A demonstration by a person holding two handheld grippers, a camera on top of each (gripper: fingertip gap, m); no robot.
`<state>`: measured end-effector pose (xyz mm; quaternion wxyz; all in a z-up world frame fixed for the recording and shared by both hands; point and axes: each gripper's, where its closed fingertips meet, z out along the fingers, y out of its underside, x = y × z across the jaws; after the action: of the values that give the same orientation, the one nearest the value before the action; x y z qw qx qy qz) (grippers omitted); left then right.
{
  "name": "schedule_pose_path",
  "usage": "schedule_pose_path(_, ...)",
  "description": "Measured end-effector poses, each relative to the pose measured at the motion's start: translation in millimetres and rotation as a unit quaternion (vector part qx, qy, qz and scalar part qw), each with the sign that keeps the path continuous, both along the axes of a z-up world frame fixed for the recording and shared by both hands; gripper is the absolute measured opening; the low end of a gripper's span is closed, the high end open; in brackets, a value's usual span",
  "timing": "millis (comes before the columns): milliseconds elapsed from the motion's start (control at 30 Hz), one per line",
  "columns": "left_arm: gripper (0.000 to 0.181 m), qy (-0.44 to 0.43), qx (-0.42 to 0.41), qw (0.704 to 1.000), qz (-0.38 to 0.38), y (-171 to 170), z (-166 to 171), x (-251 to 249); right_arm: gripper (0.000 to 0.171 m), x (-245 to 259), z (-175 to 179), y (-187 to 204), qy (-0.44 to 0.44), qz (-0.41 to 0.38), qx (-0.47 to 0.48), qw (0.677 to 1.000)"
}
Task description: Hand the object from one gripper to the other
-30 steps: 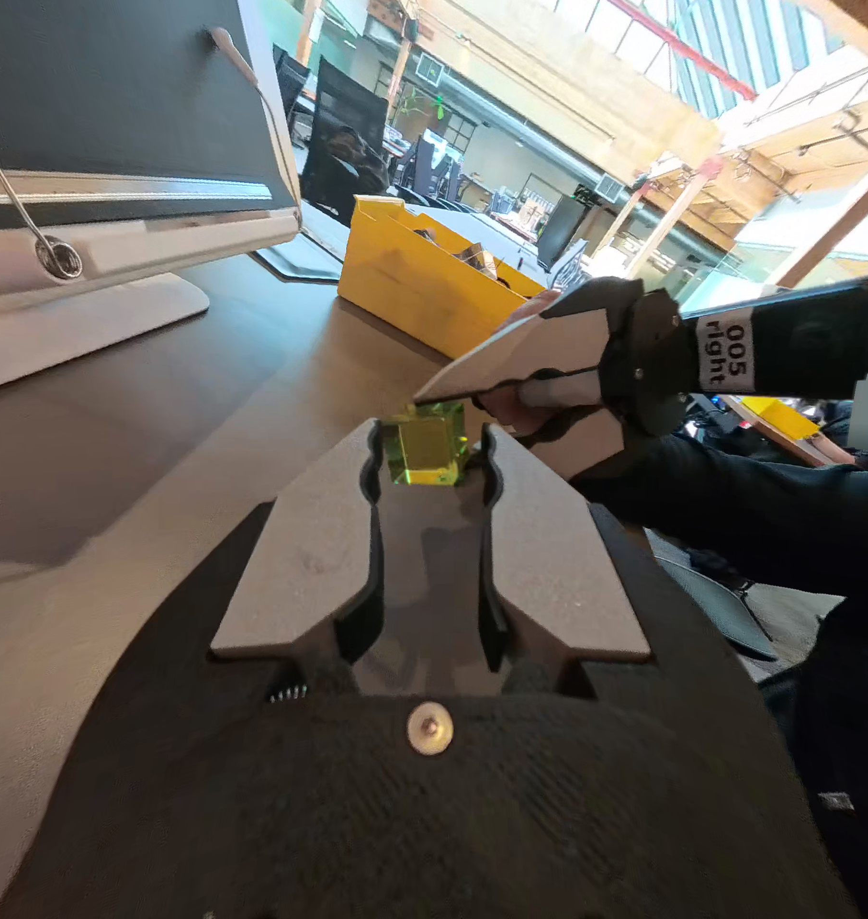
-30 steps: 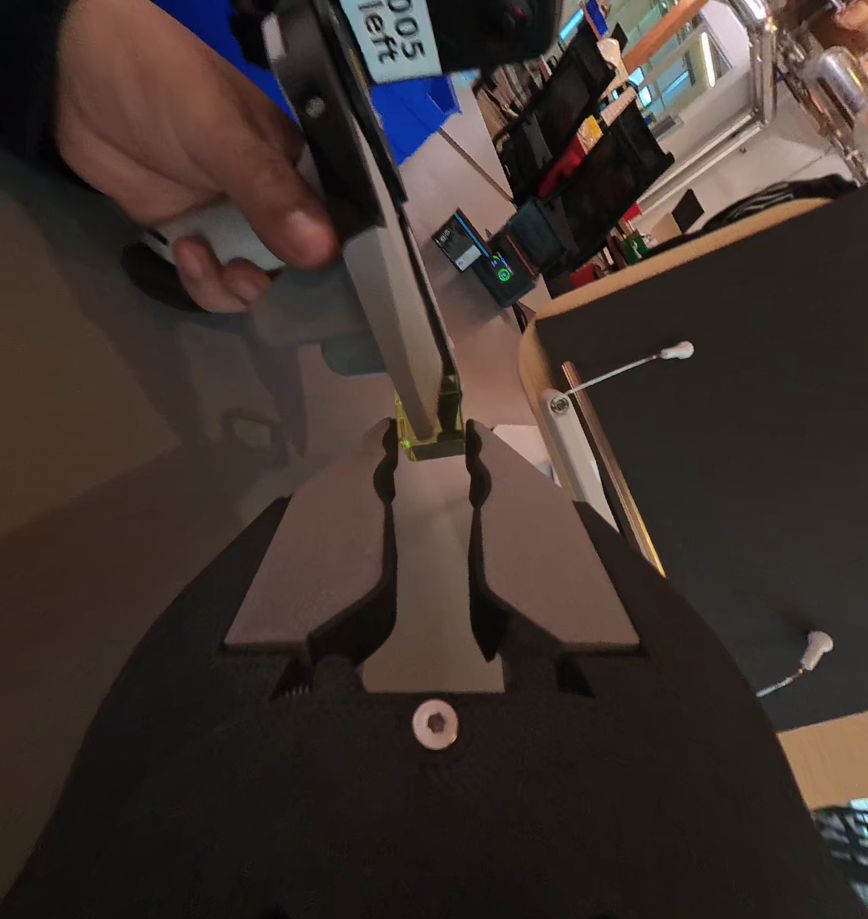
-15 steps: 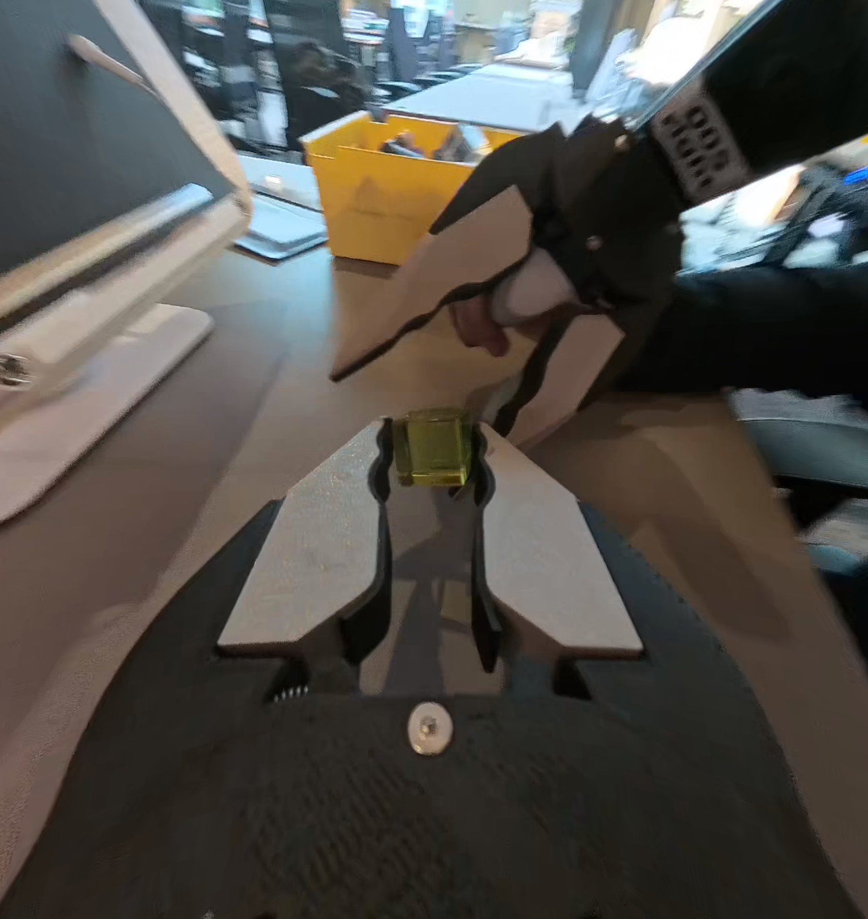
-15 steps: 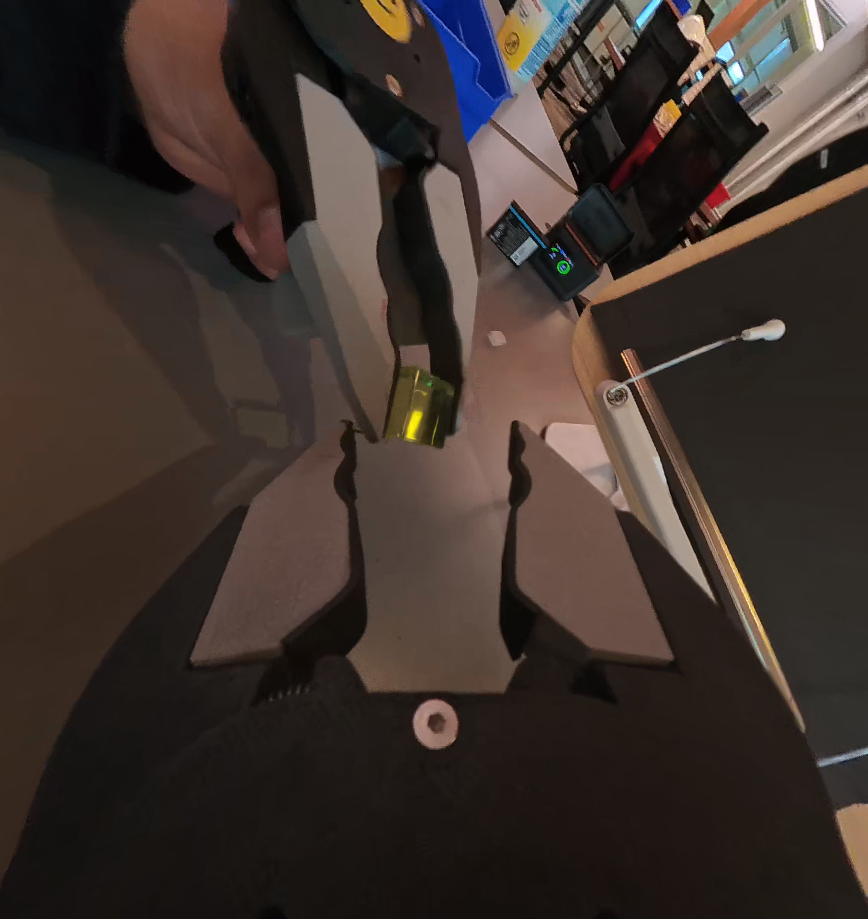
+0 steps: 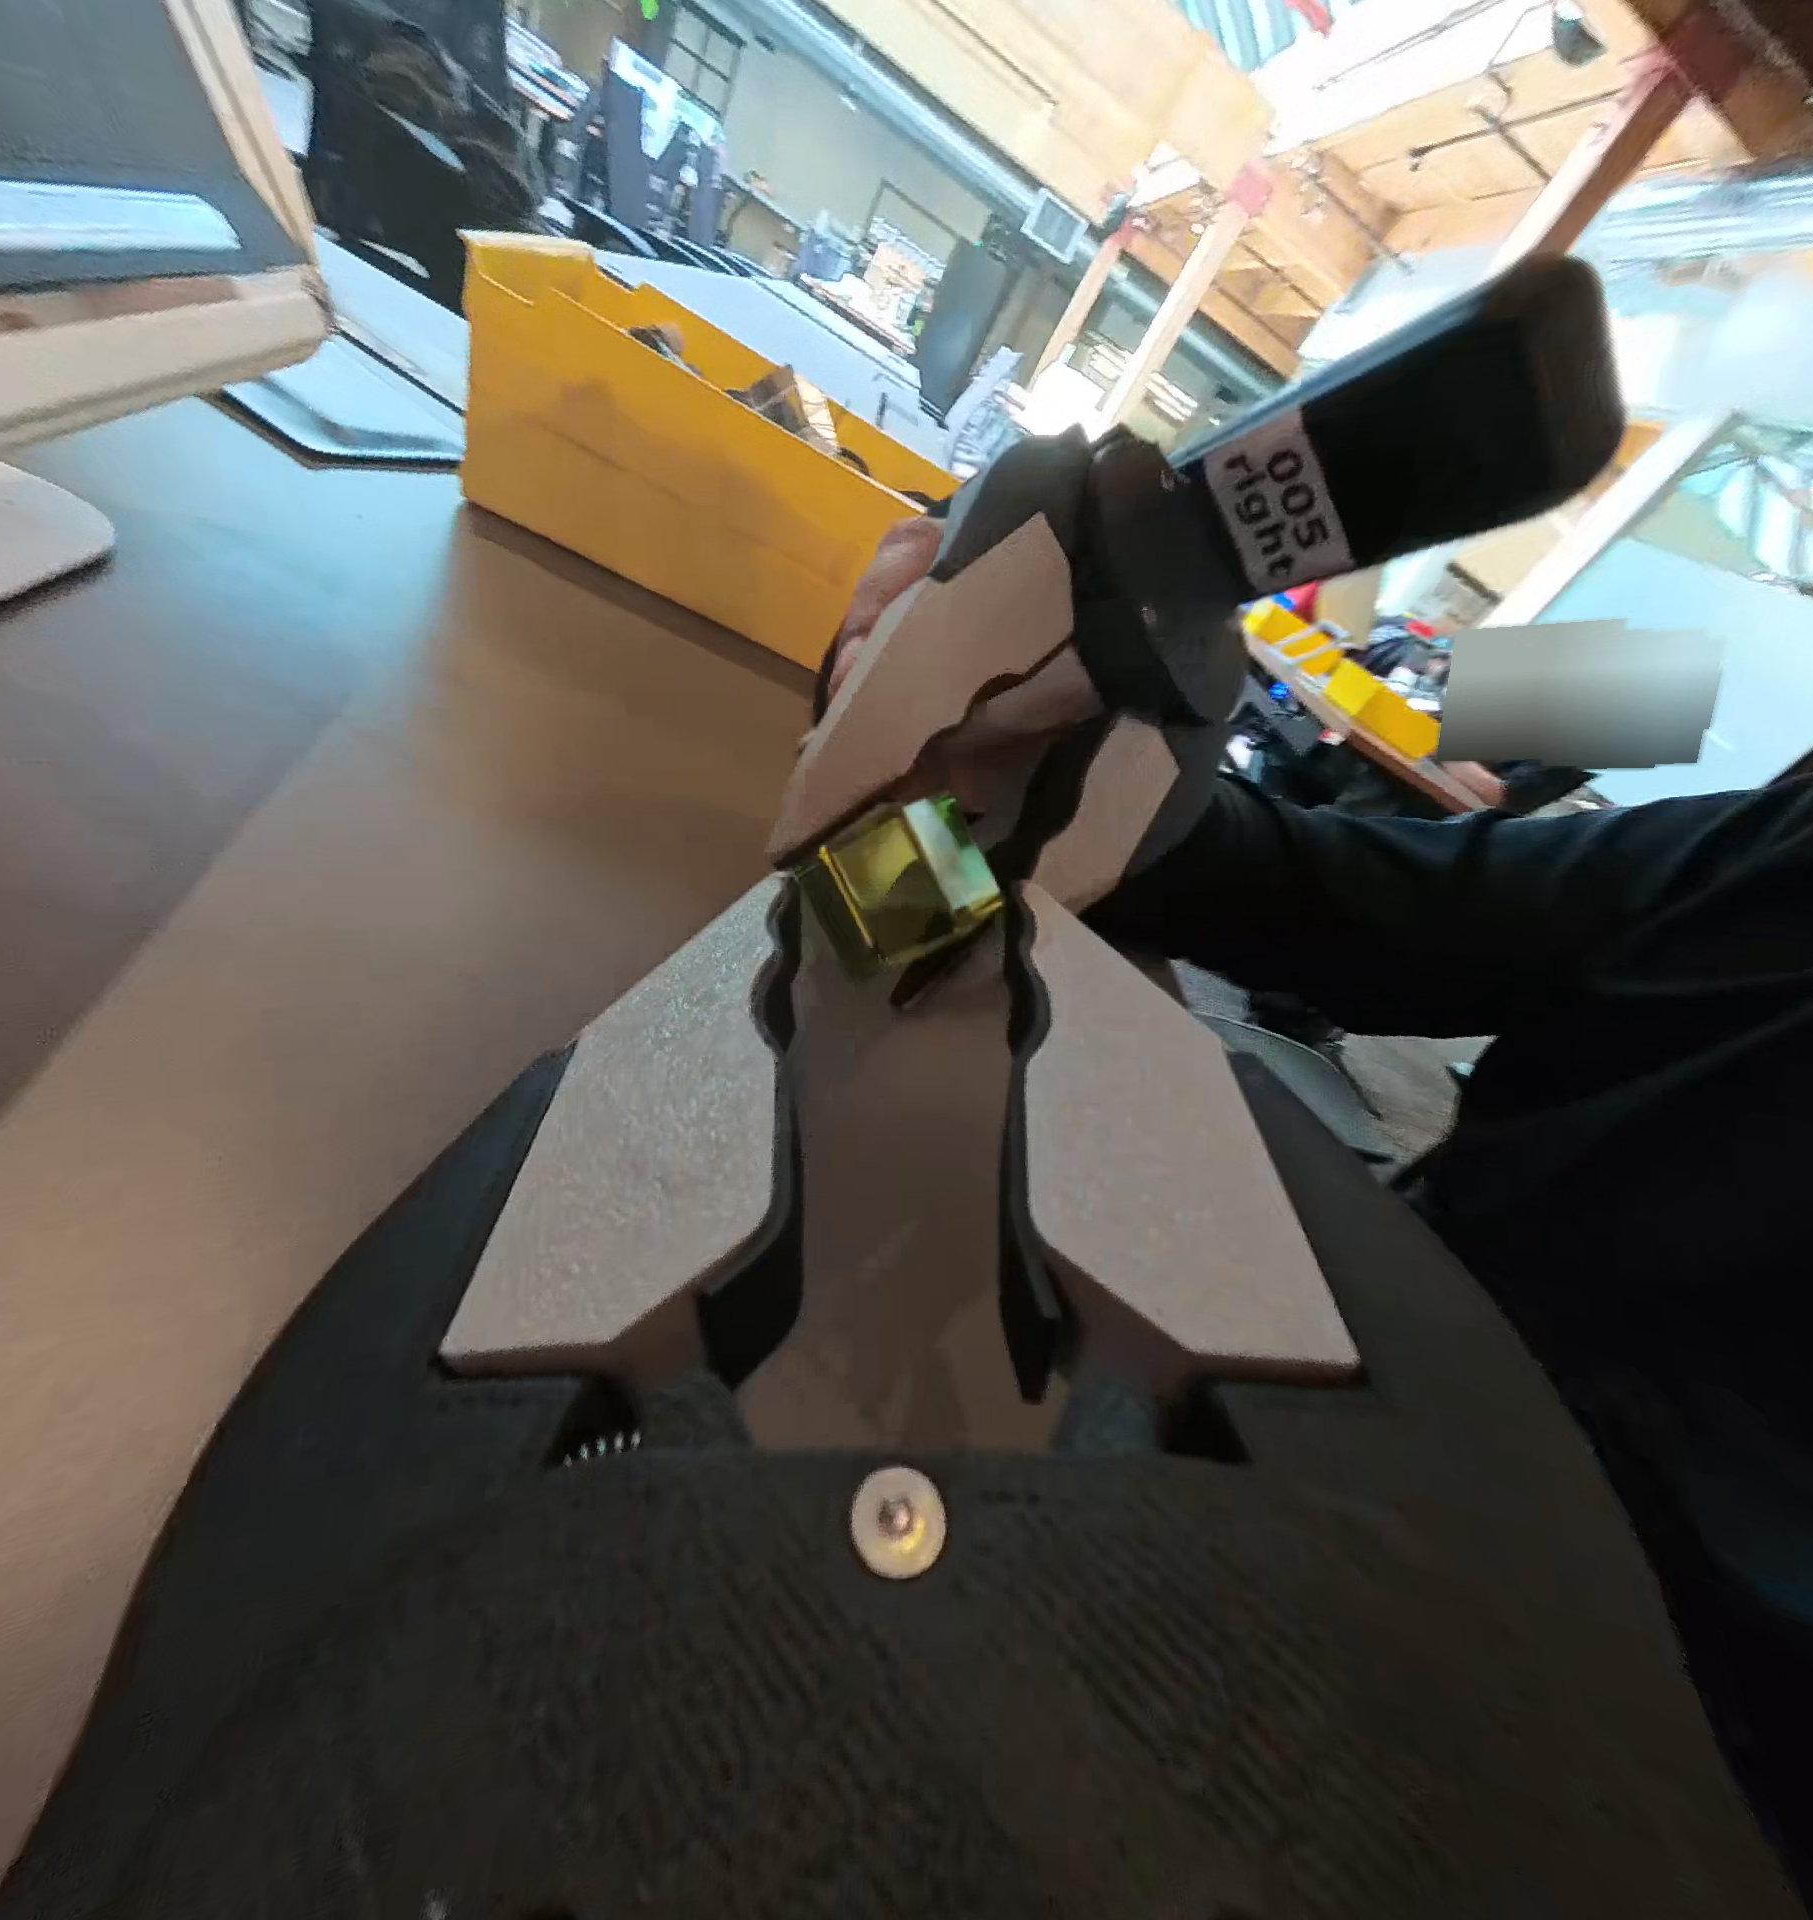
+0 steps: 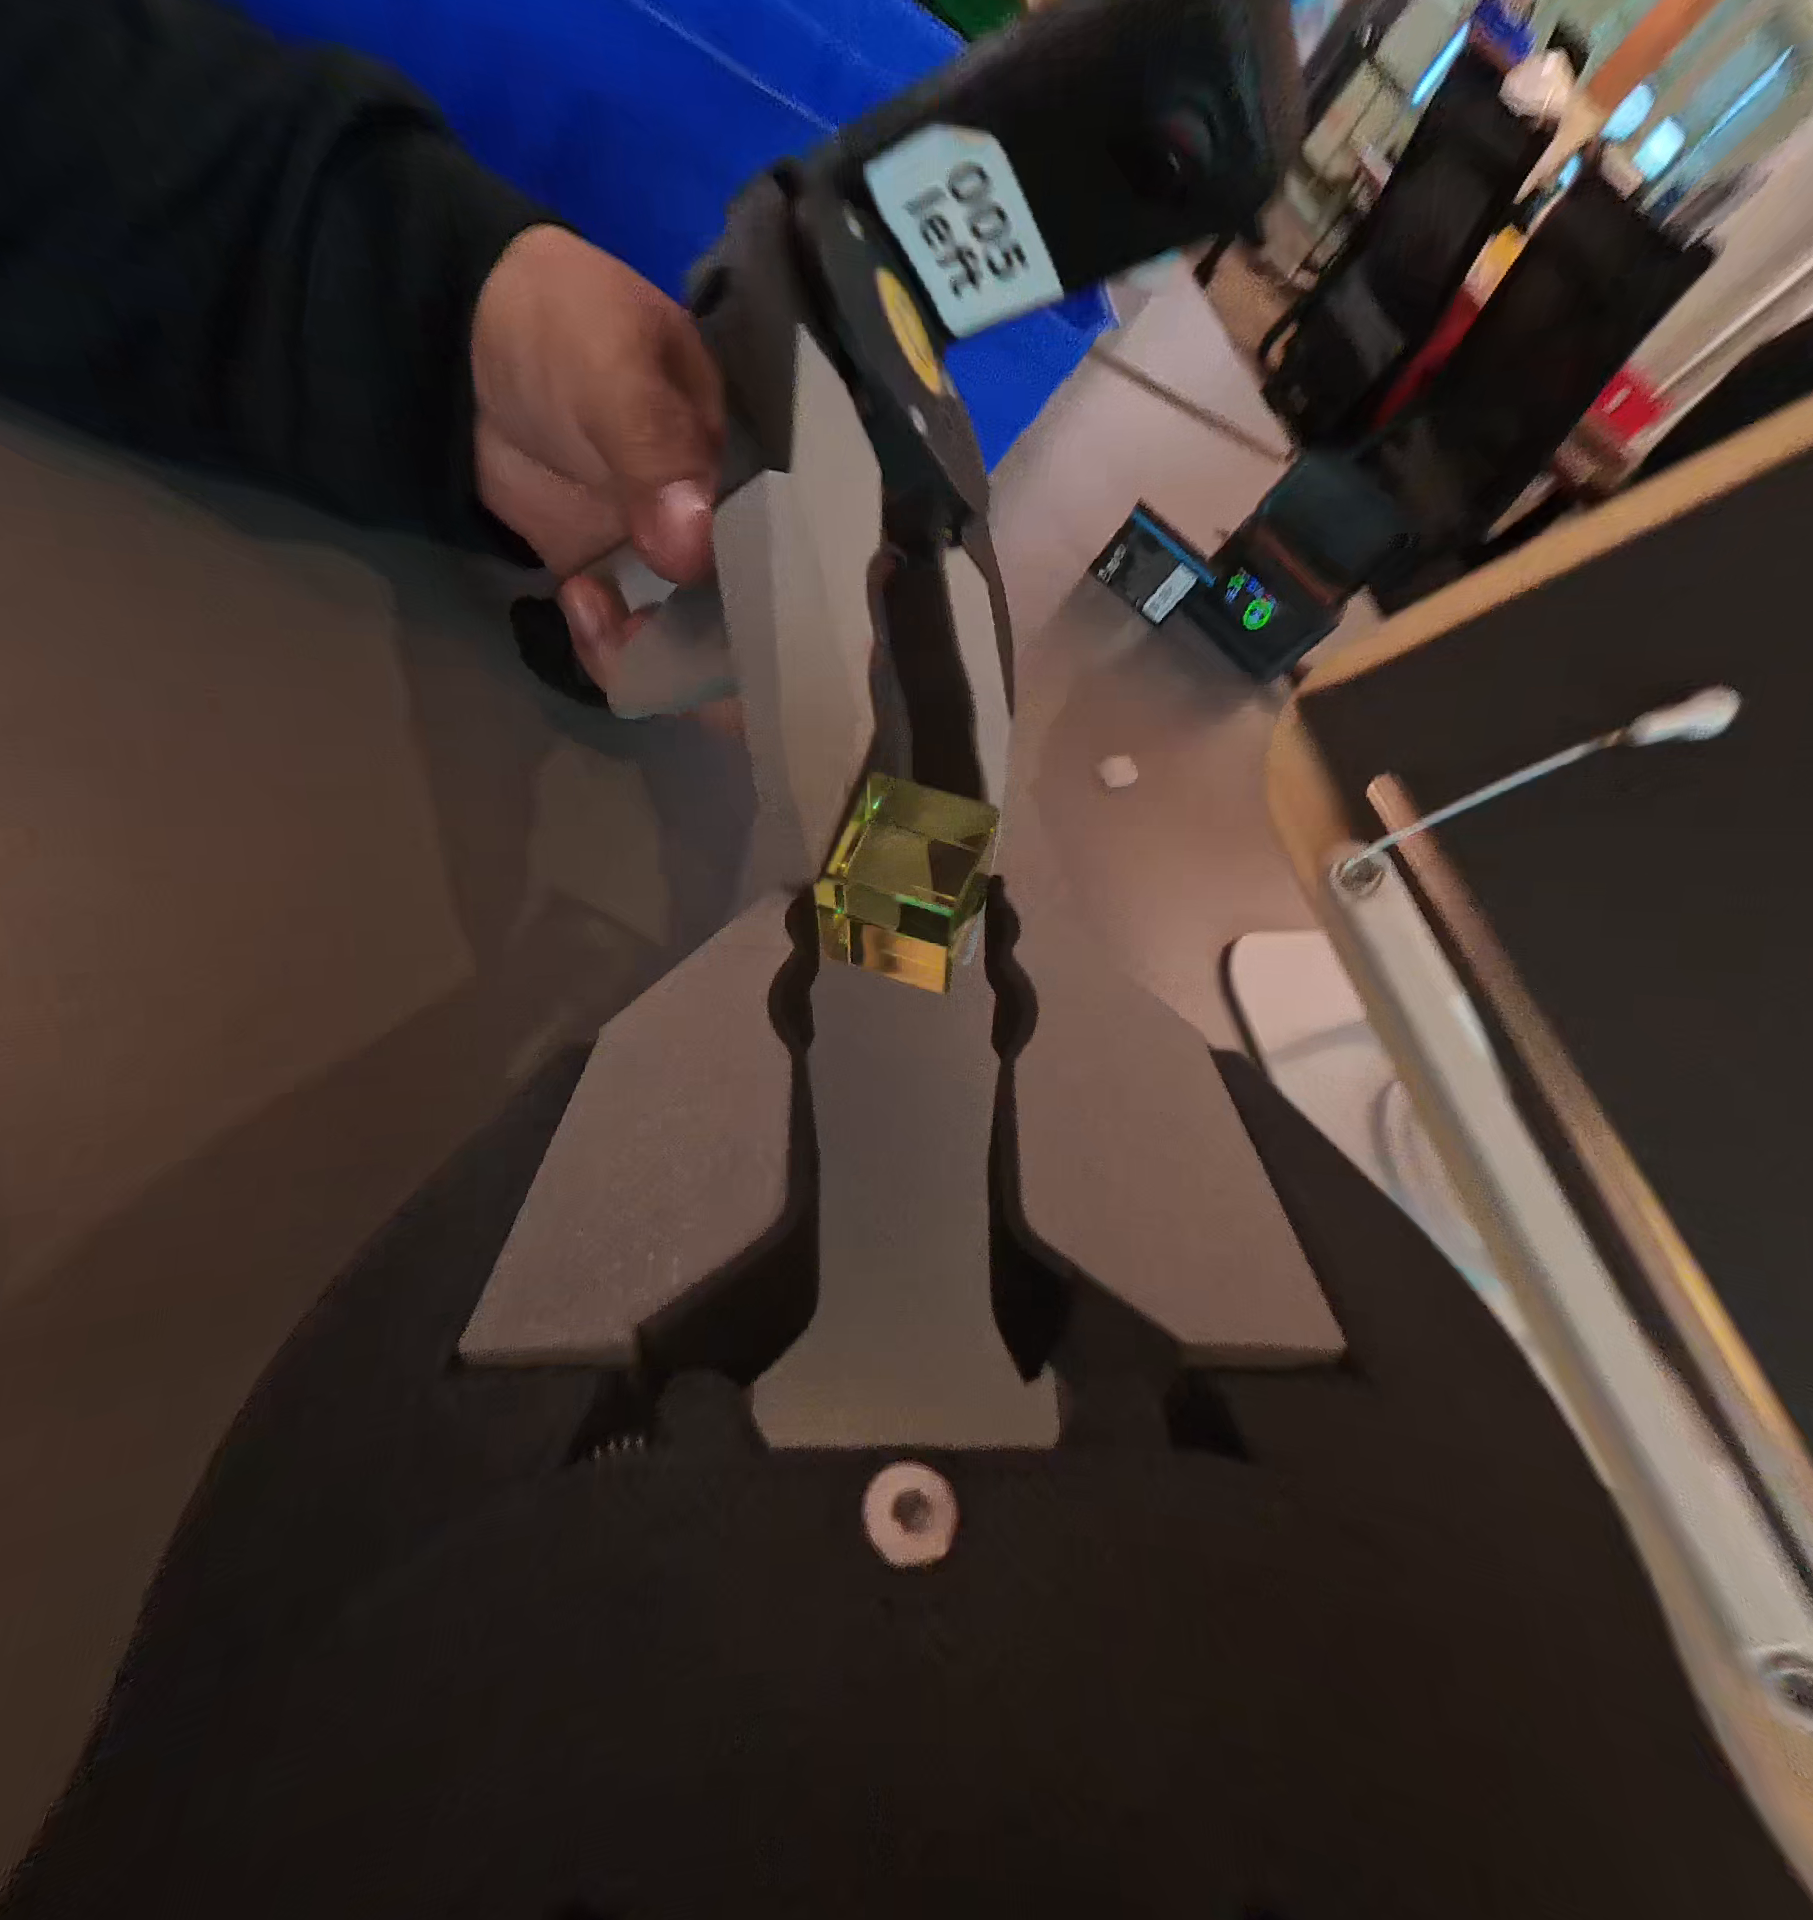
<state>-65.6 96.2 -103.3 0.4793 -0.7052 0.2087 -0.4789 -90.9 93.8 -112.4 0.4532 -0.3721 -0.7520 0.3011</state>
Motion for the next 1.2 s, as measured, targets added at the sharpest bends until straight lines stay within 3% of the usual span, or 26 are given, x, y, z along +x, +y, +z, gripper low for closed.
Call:
schedule_pose_path(200,0.037,0.044,0.031,0.996,0.07,13.9,-1.2,-21.2,0.028,0.9,6.3,26.8,-0.033,-0.032,-0.235,0.971)
schedule_pose_path(300,0.05,0.143,0.088,0.979,0.115,21.0,-9.0,-28.2,0.027,6.8,6.3,24.2,-0.081,0.002,-0.393,0.916)
schedule_pose_path(433,0.06,0.299,0.207,0.92,0.147,22.2,-16.6,-22.5,0.028,14.4,3.1,14.5,-0.151,0.067,-0.557,0.814)
schedule_pose_path(500,0.053,0.346,0.274,0.883,0.161,20.5,-12.7,-17.0,0.028,14.4,-2.9,15.1,-0.167,0.066,-0.584,0.791)
schedule_pose_path(567,0.048,0.387,0.32,0.85,0.162,18.3,-11.9,-11.3,0.028,16.1,-10.8,10.7,-0.191,0.067,-0.577,0.791)
schedule_pose_path(700,0.029,0.422,0.365,0.815,0.154,14.3,-14.2,1.2,0.028,17.5,-11.8,-6.3,-0.213,0.092,-0.572,0.786)
schedule_pose_path(767,0.026,0.43,0.35,0.822,0.132,12.5,-20.3,4.0,0.026,18.5,-15.5,-9.1,-0.222,0.096,-0.562,0.791)
schedule_pose_path(1000,0.026,0.243,0.199,0.939,0.141,18.6,-3.7,-15.0,0.032,22.5,6.9,13.8,-0.141,0.1,-0.5,0.849)
schedule_pose_path(1200,0.026,0.079,0.147,0.974,0.155,19.7,22.0,-32.0,0.046,21.0,28.3,19.1,-0.055,0.107,-0.437,0.891)
